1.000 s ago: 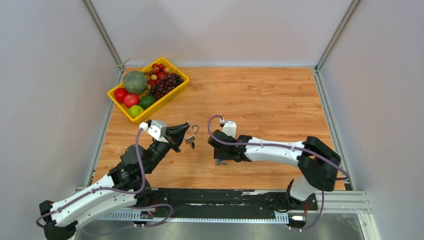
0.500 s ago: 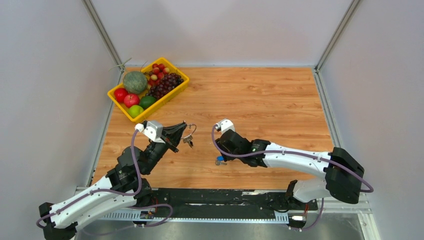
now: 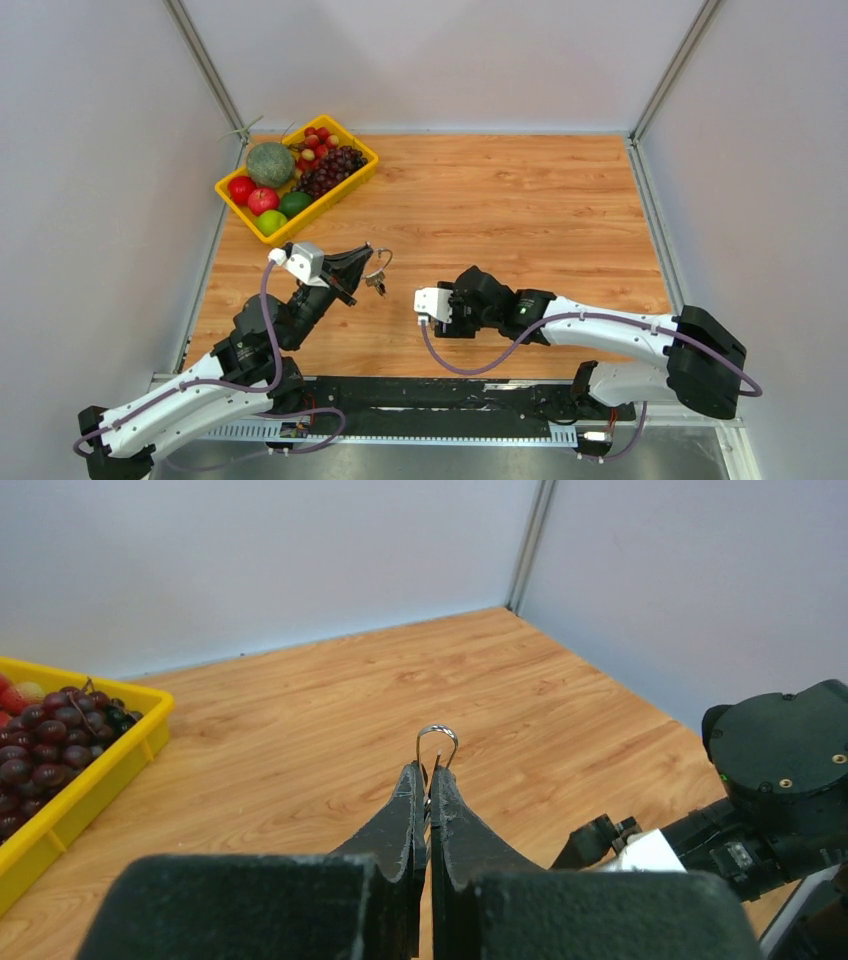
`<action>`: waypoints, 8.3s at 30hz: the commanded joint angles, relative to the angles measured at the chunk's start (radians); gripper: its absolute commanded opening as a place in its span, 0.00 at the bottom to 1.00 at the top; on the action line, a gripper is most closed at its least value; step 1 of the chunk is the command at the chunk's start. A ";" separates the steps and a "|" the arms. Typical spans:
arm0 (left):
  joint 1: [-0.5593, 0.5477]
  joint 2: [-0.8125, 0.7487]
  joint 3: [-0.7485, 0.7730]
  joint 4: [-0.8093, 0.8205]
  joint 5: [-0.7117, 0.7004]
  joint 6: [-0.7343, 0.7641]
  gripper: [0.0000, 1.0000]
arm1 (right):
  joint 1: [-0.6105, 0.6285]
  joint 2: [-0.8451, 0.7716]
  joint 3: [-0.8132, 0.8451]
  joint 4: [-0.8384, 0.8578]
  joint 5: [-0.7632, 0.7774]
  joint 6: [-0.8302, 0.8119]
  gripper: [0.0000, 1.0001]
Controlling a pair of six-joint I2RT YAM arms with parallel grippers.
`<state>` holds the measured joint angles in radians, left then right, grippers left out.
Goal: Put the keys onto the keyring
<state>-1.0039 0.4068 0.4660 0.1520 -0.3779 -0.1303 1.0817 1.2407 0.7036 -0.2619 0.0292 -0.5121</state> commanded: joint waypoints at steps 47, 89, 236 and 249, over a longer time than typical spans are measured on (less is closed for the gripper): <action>0.001 -0.033 -0.015 0.048 0.007 -0.031 0.00 | -0.132 0.353 0.149 -0.018 -0.467 -0.637 0.32; -0.001 -0.037 -0.017 0.048 0.003 -0.028 0.00 | -0.004 0.054 0.206 -0.054 -0.495 -0.123 0.00; 0.001 -0.103 -0.131 0.383 0.884 0.028 0.00 | -0.035 -0.119 0.436 0.139 -0.707 1.005 0.00; 0.000 -0.132 -0.134 0.364 0.815 0.033 0.00 | -0.035 -0.140 0.377 0.138 -0.685 1.014 0.00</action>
<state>-0.9993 0.2901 0.3145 0.4805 0.4381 -0.1009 1.0569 1.1217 1.1030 -0.1627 -0.7036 0.4793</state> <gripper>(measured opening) 0.017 0.003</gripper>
